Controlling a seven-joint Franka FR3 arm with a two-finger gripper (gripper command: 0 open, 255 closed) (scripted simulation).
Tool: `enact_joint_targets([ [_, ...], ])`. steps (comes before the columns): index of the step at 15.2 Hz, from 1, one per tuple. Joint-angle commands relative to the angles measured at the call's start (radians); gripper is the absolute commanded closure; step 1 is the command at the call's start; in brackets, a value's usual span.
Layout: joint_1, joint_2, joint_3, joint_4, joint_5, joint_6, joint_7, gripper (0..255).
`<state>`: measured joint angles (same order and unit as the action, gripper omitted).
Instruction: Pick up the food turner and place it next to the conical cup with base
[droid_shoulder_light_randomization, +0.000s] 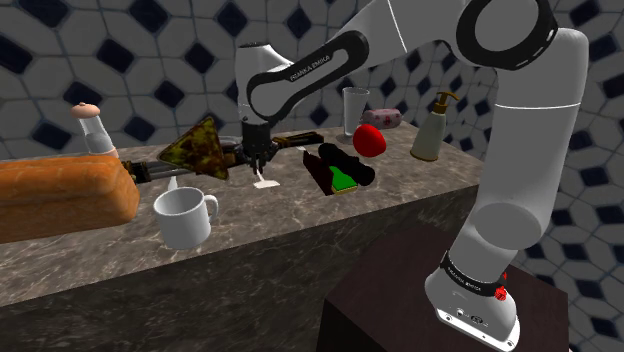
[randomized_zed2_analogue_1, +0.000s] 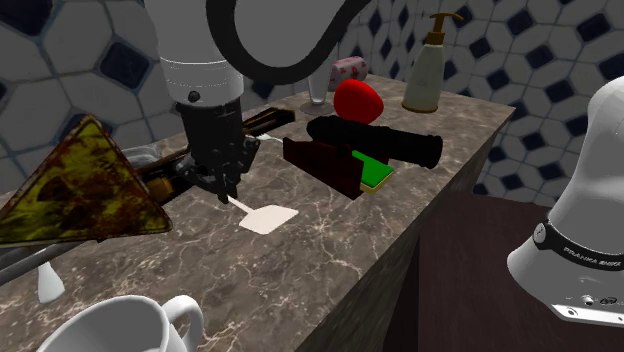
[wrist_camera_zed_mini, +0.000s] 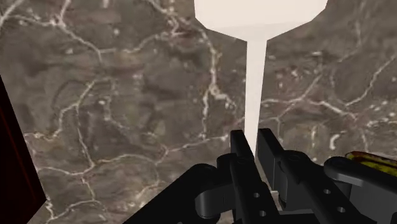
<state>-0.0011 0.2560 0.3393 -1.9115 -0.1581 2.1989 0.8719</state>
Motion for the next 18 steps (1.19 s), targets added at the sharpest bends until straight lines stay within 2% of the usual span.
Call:
enact_joint_targets([
  [1,-0.003,-0.016,0.002,0.01,0.009,-0.025,-0.008,255],
  [18,-0.008,-0.087,0.012,0.152,0.048,-0.232,-0.04,255],
])
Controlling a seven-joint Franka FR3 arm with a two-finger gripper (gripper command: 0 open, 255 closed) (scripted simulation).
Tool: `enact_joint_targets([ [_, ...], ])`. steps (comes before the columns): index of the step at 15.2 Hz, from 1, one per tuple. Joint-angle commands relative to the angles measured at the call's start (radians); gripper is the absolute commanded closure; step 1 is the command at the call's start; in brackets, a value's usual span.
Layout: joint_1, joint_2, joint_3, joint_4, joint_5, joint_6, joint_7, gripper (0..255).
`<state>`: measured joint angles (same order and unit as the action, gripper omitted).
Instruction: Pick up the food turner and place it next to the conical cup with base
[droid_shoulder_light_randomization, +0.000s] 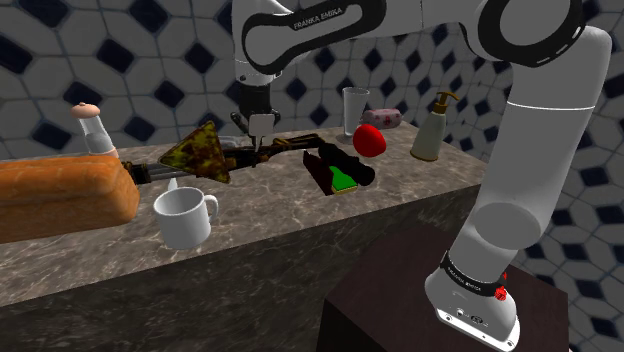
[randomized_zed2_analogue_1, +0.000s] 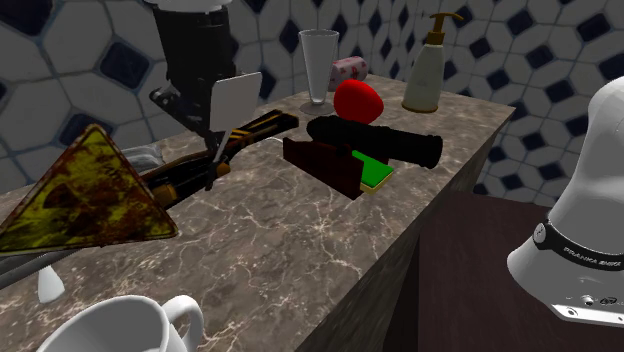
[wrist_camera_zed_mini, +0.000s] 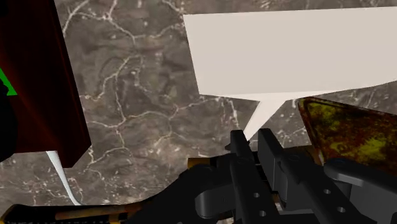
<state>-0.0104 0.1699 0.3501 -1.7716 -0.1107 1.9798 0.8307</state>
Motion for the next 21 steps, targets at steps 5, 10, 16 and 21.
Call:
enact_joint_targets([
  [5,0.002,-0.01,0.003,0.068,0.006,-0.077,-0.005,255],
  [10,0.003,-0.014,0.004,0.13,0.009,-0.143,-0.01,255],
  [16,0.006,-0.01,0.006,0.216,0.009,-0.225,-0.013,255],
  [21,0.011,0.001,0.007,0.297,0.006,-0.296,-0.014,255],
])
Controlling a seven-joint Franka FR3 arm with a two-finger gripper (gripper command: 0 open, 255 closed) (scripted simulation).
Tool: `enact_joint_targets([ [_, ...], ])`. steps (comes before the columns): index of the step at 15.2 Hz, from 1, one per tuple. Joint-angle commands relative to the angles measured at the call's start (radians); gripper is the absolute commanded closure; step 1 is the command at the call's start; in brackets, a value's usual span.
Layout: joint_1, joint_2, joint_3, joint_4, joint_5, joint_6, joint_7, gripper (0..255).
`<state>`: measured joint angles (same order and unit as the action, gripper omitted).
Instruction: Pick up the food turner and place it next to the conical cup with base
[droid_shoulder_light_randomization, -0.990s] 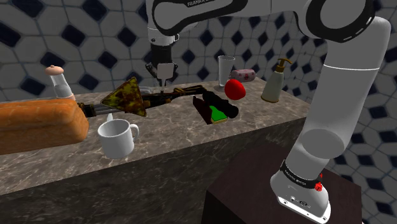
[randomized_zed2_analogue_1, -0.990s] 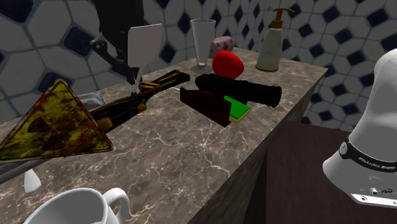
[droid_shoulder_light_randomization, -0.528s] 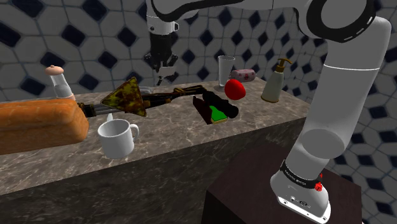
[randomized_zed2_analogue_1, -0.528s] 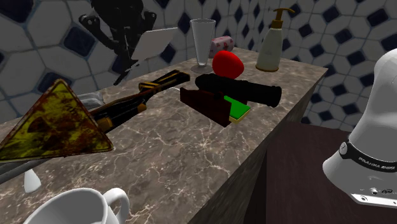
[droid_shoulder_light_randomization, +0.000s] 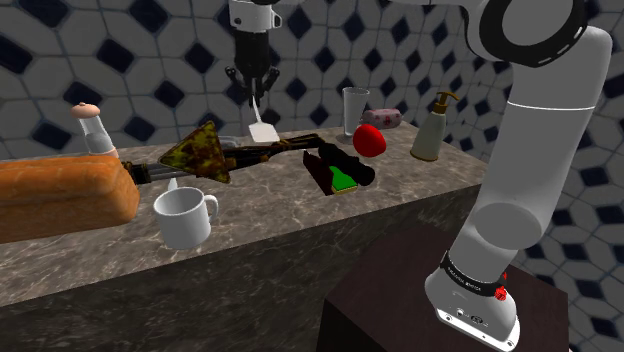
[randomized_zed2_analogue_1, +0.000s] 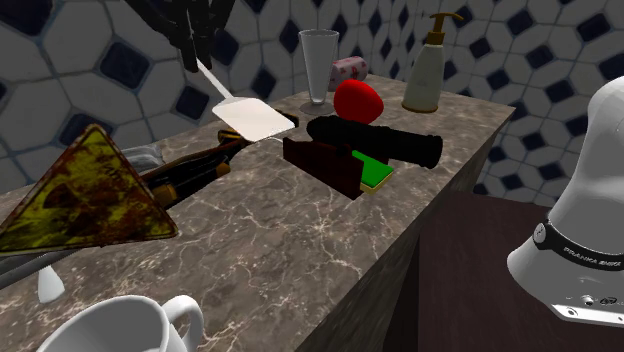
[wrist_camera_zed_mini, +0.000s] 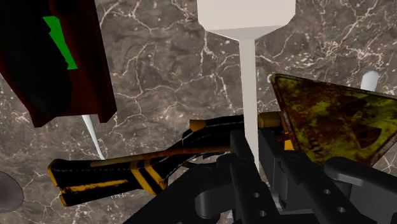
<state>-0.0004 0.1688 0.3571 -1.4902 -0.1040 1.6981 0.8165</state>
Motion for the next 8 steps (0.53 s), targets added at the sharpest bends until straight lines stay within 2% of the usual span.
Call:
enact_joint_targets([
  [1,0.002,0.005,0.001,0.034,-0.002,-0.029,0.0,255],
  [8,0.013,0.033,0.004,0.156,-0.012,-0.126,0.001,255],
])
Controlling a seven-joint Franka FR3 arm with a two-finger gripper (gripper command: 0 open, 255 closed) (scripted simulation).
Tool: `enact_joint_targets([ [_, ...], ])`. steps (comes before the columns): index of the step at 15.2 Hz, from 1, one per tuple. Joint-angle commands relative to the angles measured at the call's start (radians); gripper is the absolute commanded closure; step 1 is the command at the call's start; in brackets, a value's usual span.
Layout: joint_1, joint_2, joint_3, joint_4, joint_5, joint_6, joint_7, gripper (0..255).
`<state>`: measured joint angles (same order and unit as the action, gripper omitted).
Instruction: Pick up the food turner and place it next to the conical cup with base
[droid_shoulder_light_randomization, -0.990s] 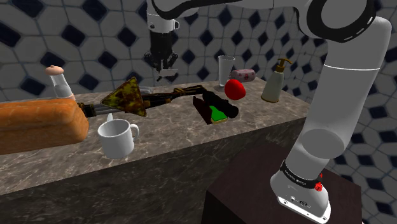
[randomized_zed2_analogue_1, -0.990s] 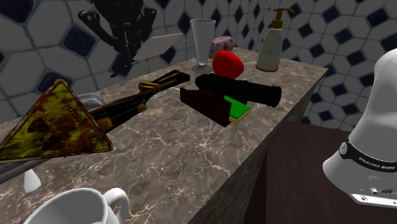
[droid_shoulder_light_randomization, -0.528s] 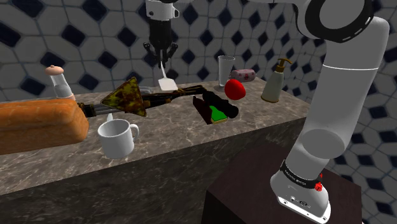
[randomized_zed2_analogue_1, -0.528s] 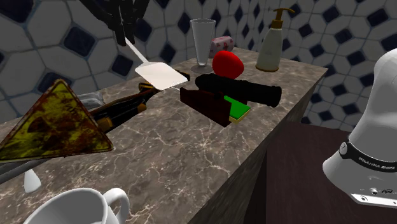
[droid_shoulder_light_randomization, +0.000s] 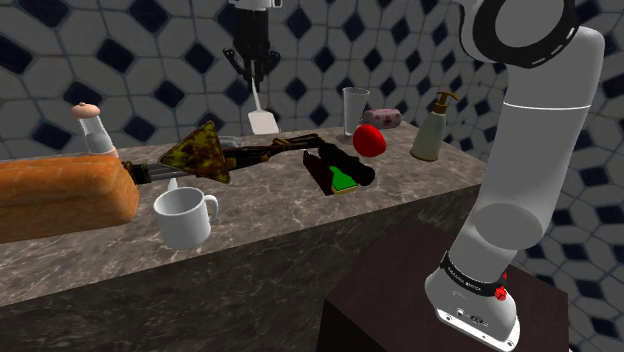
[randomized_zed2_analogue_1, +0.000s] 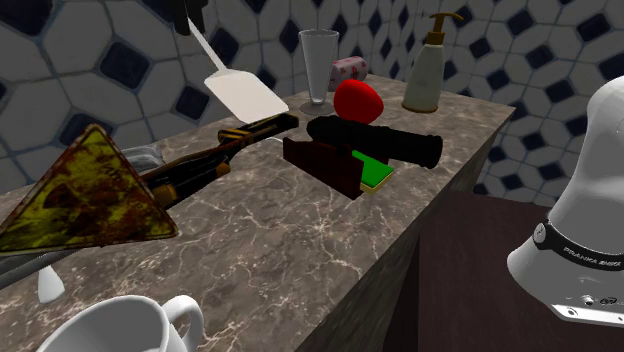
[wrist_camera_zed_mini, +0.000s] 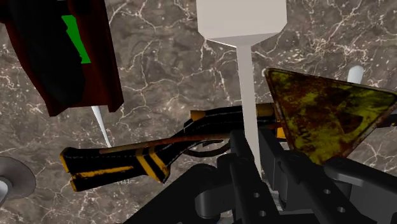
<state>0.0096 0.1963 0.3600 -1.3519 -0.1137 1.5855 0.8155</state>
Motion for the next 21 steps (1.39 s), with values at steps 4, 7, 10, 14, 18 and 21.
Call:
enact_joint_targets([
  [4,-0.068,-0.091,-0.036,-0.103,0.04,0.023,-0.097,255],
  [7,-0.113,-0.148,-0.069,-0.173,0.064,0.042,-0.172,255],
  [10,-0.153,-0.195,-0.105,-0.229,0.082,0.055,-0.247,255],
  [14,-0.201,-0.241,-0.157,-0.283,0.097,0.068,-0.347,255],
  [18,-0.247,-0.269,-0.209,-0.316,0.105,0.075,-0.446,255],
  [21,-0.28,-0.278,-0.249,-0.328,0.108,0.078,-0.519,255],
])
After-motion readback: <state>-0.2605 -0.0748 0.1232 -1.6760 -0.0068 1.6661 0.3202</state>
